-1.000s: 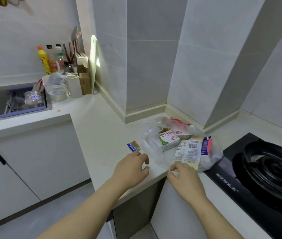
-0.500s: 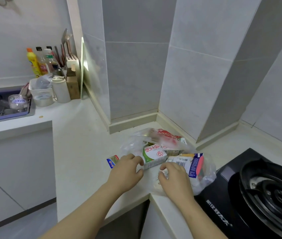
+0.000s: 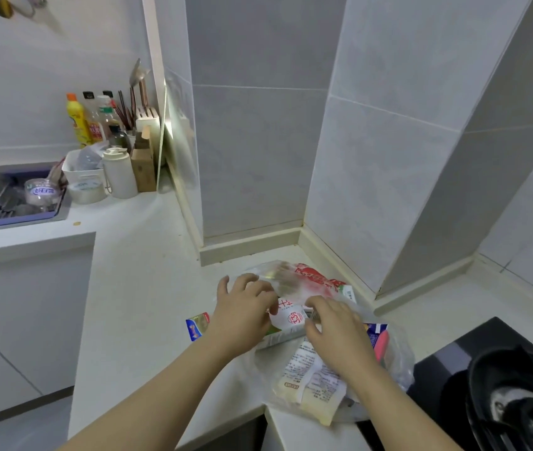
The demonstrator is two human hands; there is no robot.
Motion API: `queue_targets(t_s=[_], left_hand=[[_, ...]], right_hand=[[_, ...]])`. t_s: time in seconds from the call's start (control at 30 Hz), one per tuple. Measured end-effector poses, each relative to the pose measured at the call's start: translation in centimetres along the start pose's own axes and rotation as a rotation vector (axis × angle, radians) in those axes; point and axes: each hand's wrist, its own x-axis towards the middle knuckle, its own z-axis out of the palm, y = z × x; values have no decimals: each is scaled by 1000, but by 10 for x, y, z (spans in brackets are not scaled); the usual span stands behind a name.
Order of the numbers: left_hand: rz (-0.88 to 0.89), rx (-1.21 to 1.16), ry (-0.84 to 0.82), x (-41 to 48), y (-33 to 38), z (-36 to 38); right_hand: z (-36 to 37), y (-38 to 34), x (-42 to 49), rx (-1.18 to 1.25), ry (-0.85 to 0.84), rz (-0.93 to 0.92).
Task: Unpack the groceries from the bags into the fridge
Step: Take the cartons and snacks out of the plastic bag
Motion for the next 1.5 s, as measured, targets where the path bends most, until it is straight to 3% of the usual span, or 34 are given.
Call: queue_targets(t_s=[0.2,0.4,0.57,0.73,1.13,1.33,1.5], left_hand=[[25,35,-220,31,1,22],[-5,85,-352,42,-7,35],[-86,-19,-419,43,-14,45],[-129,-55,-411,39,-12,52],[-183,-83,-377,30,-10,50],[-119,-20,-311,16,-10,50],[-98,11,-381,9,-21,42]], right_hand=[[4,32,35,-160,-166,-139],[9,47,57,-121,-210,-55],[8,51,75,0,-270,28],[17,58,81,-53,-337,31],[25,61,49,-67,-128,-59],[21,57,36,-108,-136,0],[19,54,29,-93,-246,86]])
